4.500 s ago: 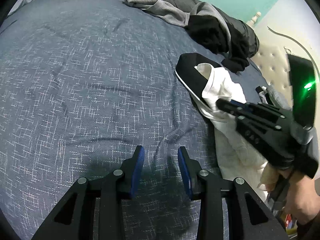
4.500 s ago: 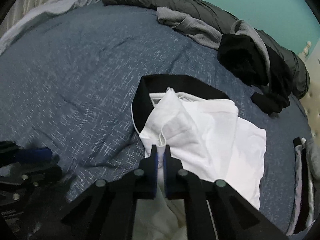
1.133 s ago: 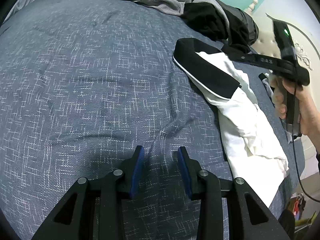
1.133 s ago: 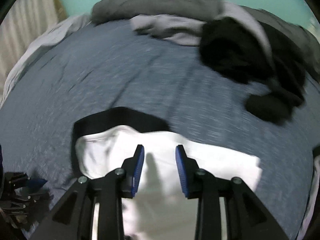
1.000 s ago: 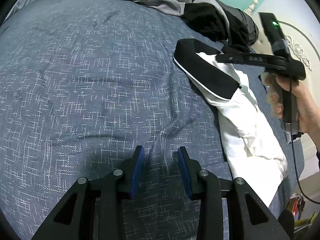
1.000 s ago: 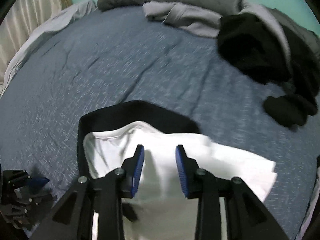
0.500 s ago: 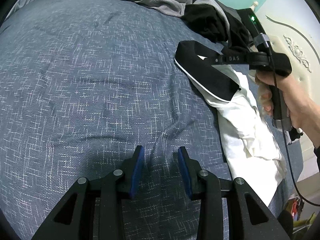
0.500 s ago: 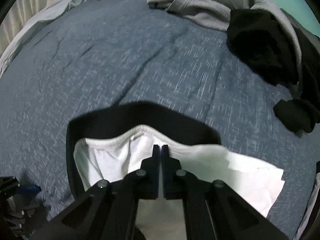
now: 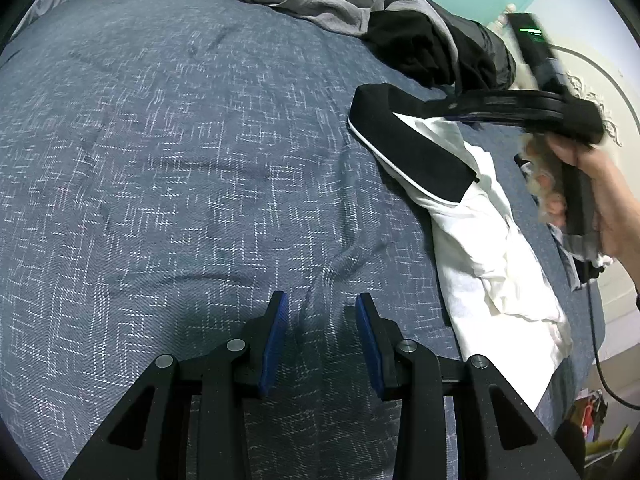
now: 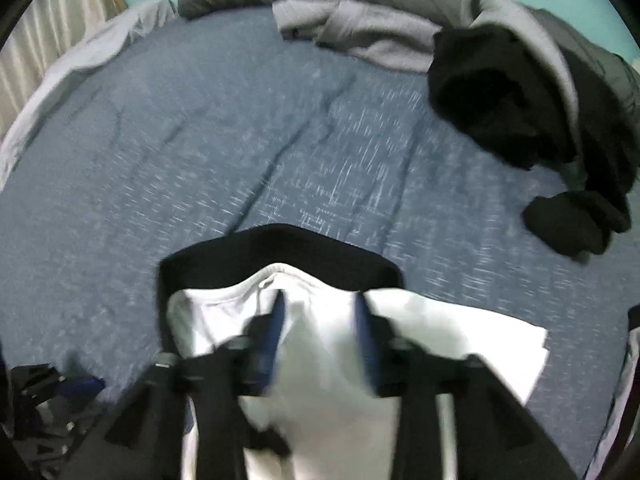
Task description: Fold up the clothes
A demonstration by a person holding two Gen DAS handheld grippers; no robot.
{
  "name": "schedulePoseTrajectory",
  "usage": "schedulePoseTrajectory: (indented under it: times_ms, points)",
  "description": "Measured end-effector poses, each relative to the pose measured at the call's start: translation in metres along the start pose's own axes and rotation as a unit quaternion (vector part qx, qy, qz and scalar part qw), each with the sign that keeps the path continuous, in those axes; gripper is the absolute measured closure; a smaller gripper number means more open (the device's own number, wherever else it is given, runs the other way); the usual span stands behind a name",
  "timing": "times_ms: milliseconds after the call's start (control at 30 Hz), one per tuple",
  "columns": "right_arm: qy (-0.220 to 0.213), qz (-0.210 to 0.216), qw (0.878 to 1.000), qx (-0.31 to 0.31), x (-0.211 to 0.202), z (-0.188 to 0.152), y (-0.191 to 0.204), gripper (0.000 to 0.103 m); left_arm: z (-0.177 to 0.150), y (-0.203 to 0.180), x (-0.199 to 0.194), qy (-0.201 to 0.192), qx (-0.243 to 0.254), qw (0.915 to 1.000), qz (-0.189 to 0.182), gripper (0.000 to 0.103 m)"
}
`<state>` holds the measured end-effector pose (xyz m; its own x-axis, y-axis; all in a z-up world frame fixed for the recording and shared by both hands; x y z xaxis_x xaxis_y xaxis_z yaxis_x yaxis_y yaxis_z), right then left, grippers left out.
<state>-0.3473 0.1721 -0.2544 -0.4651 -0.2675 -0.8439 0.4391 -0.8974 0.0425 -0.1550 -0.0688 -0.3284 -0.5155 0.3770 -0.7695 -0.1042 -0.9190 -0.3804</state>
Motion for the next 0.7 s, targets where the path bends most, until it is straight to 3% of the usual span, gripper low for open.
schedulePoseTrajectory:
  times_ms: [167,333,467,700]
  points:
    - [-0.023,0.025,0.999,-0.024,-0.041,-0.028,0.010,0.062,0.002,0.000,-0.001,-0.003,-0.001,1.0000,0.000,0.065]
    - [-0.014,0.037,0.998,-0.050,-0.073,-0.079,0.034,0.062,0.004,-0.002,0.000,-0.006,0.003,1.0000,0.001,0.065]
    - [0.012,0.026,0.996,-0.083,-0.073,-0.118,0.059,0.062,0.005,-0.001,0.000,-0.009,0.004,0.9999,0.005,0.065]
    - [0.025,-0.006,0.993,-0.118,-0.064,-0.144,0.092,0.056,0.005,0.004,-0.005,-0.015,-0.001,0.9998,0.009,0.065]
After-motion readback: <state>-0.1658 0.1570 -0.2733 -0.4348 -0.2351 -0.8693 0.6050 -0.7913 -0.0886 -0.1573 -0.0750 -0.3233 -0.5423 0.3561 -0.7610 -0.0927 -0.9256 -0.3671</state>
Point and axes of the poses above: each gripper's, at about its wrist camera, not at the fingertips, and x roughly the way its jaws point, y to its left, z to its top, the point moved 2 cm from there along x, roughly the way its jaws point, and after that the axes turned 4 degrees about -y, right-handed, at the moved point
